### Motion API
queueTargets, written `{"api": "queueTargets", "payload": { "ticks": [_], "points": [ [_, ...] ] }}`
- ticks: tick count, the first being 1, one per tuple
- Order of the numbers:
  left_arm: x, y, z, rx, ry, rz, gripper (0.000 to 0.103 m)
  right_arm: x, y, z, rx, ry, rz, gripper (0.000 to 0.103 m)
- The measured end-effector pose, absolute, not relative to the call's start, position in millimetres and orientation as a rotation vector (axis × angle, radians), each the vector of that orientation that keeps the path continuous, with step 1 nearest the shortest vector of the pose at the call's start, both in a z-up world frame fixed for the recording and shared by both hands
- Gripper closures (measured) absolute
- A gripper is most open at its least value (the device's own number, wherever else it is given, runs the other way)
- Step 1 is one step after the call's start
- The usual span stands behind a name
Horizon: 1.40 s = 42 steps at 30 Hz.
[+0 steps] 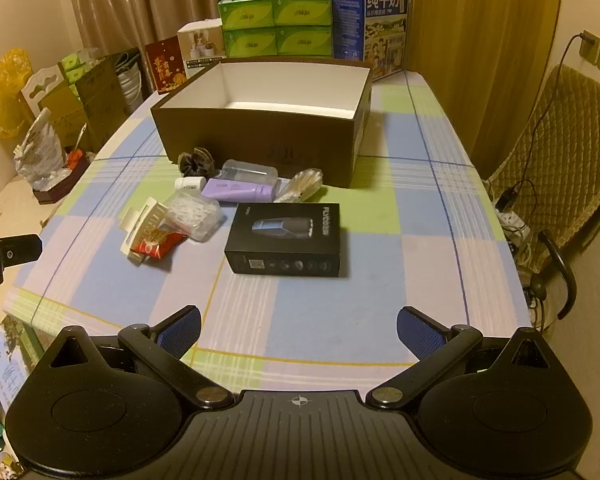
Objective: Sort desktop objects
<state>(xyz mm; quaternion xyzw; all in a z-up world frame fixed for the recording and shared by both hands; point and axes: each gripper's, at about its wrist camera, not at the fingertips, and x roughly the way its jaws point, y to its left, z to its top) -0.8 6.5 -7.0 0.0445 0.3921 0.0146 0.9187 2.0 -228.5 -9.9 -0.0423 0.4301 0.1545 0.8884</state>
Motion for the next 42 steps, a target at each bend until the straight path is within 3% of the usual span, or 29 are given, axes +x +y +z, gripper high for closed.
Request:
{"api": "queueTargets", "payload": {
  "ticks": [42],
  "points": [
    [3.9,9.6,-15.8,0.083,0.843,0.032,0.001,8.9,-221.8,-16.3,-0.086,0.932,0.337,0.002]
  ]
}}
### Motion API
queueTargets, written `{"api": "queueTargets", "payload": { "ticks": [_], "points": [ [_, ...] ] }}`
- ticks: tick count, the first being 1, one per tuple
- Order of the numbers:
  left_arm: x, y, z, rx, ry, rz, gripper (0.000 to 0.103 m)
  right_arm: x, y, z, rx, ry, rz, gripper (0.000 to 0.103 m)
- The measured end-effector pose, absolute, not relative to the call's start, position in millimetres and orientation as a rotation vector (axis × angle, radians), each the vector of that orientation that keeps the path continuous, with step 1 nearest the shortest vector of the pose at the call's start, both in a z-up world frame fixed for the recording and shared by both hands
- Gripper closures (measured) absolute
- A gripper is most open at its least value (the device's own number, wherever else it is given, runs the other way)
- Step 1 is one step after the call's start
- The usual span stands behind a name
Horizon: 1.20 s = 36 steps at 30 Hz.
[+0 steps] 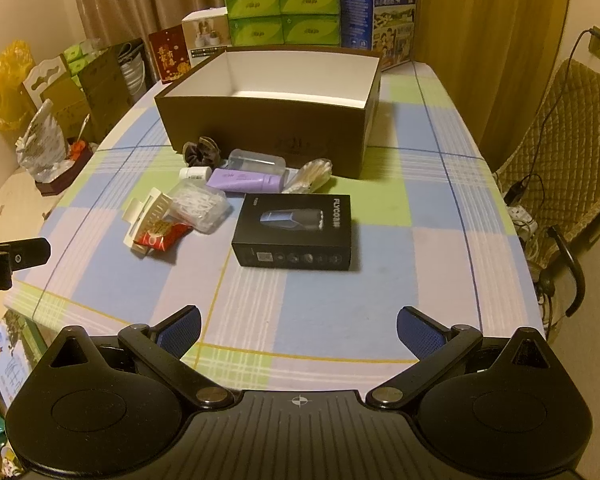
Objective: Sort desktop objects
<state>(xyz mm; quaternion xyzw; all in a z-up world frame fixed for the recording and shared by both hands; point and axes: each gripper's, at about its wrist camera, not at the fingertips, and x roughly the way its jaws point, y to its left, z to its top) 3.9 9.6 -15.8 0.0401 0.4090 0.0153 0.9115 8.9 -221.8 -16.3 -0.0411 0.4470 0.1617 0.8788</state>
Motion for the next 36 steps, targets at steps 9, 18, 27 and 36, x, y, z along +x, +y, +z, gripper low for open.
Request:
{"api": "queueTargets", "payload": {
  "ticks": [9,18,27,36],
  "points": [
    [7,12,-19,0.085,0.856,0.029,0.001,11,-219,-18,-0.086,0.939,0.343,0.002],
    [12,13,-22,0.089,0.868,0.024,0.001,14,-217,-19,-0.082,0.946,0.347,0.002],
    [20,12,-29,0.094,0.886,0.016,0.001,22,-217,-24,-0.067,0.945,0.370,0.002],
    [35,17,-41,0.092,0.904,0.002,0.001,33,-217,-34,-0.042,0.934,0.396,0.002]
  ]
}}
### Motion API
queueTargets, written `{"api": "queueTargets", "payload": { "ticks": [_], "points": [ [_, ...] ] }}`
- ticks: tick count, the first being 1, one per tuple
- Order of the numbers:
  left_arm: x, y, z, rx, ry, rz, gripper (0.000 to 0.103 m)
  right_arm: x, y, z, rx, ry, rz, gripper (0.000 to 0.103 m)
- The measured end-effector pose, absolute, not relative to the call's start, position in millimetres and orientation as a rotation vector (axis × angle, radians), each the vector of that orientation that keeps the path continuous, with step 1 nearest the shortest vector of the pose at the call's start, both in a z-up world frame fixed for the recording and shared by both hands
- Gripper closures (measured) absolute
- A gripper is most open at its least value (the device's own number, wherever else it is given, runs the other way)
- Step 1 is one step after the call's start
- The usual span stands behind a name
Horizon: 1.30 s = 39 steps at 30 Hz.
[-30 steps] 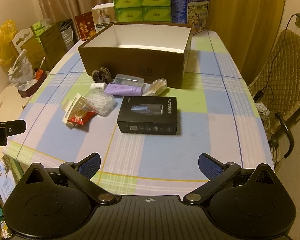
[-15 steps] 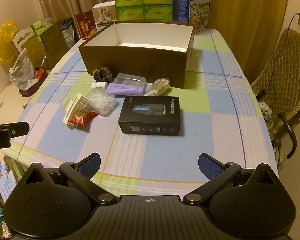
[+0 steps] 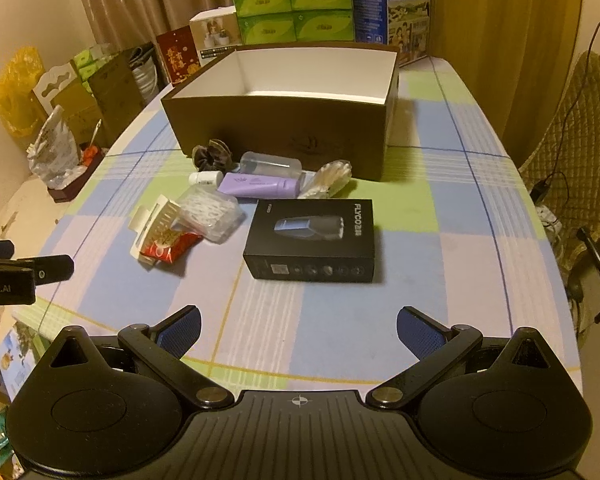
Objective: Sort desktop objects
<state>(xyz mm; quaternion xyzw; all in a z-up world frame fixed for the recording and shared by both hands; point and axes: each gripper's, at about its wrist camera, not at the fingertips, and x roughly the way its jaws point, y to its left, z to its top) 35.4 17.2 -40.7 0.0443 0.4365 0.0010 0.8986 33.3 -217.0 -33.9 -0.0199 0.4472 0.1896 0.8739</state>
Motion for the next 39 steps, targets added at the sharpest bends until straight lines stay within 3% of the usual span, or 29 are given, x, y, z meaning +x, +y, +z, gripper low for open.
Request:
{"api": "queueTargets", "payload": {
  "ticks": [23,39],
  "points": [
    [102,24,-78,0.147,0.934,-0.089,0.001,87,-196,-73,0.021,1.003,0.370,0.002],
    [157,33,-113,0.213,1.002,-0.136,0.001,128,-161,-120,-0.087,1.066,0.254,0.002]
  ]
}}
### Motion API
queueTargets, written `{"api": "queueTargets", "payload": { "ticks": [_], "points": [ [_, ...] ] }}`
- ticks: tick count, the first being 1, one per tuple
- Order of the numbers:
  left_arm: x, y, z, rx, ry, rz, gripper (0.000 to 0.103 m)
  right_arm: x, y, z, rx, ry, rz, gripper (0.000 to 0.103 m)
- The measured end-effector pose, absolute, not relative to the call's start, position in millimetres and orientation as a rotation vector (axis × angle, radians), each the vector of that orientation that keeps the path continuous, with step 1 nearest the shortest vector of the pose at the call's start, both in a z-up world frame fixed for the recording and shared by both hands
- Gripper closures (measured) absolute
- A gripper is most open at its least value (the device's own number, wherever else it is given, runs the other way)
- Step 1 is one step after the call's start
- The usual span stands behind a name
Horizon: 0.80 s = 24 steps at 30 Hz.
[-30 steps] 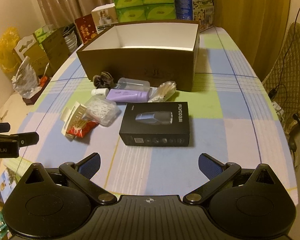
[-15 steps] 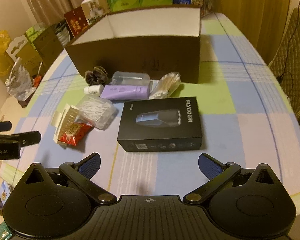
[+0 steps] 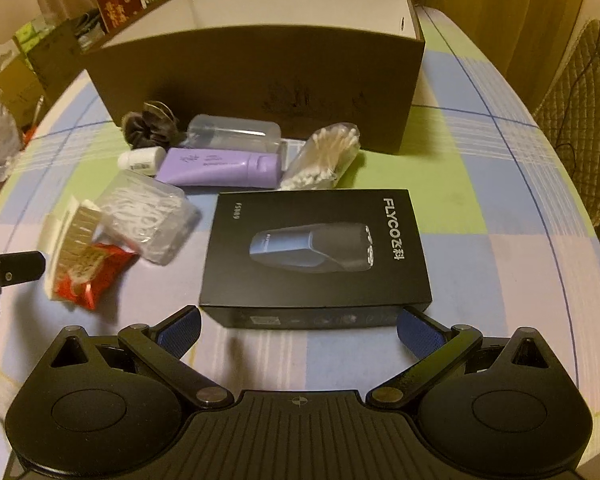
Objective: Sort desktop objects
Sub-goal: 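Move the left tool toward the white hair clip while the right tool approaches the black FLYCO box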
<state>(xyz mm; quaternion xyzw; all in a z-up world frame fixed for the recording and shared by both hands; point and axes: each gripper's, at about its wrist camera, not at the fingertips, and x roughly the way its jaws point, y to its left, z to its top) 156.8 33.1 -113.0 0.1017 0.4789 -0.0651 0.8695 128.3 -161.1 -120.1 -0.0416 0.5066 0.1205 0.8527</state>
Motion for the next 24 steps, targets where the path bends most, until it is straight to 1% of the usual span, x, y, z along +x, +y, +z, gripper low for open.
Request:
{"api": "queueTargets", "payload": {
  "ticks": [4,10,15,19,24],
  "points": [
    [167,32,-122,0.229,1.013,-0.172,0.002,135,-169,-129,-0.075,1.104,0.209,0.002],
    [182,35,-130,0.238,1.027,-0.206,0.009,141,-207,-132,-0.012,1.098,0.083,0.002],
    [188,41,-128,0.247,1.026,-0.219,0.010,133,-210,-115,0.108,1.149,0.157,0.002],
    [193,42,-131,0.251,1.040,-0.216,0.010,131,-173,-100,0.008,1.085,0.222,0.002],
    [196,41,-134,0.246,1.049,-0.221,0.010,144,-146,-106,-0.087,1.060,0.237,0.002]
  ]
}}
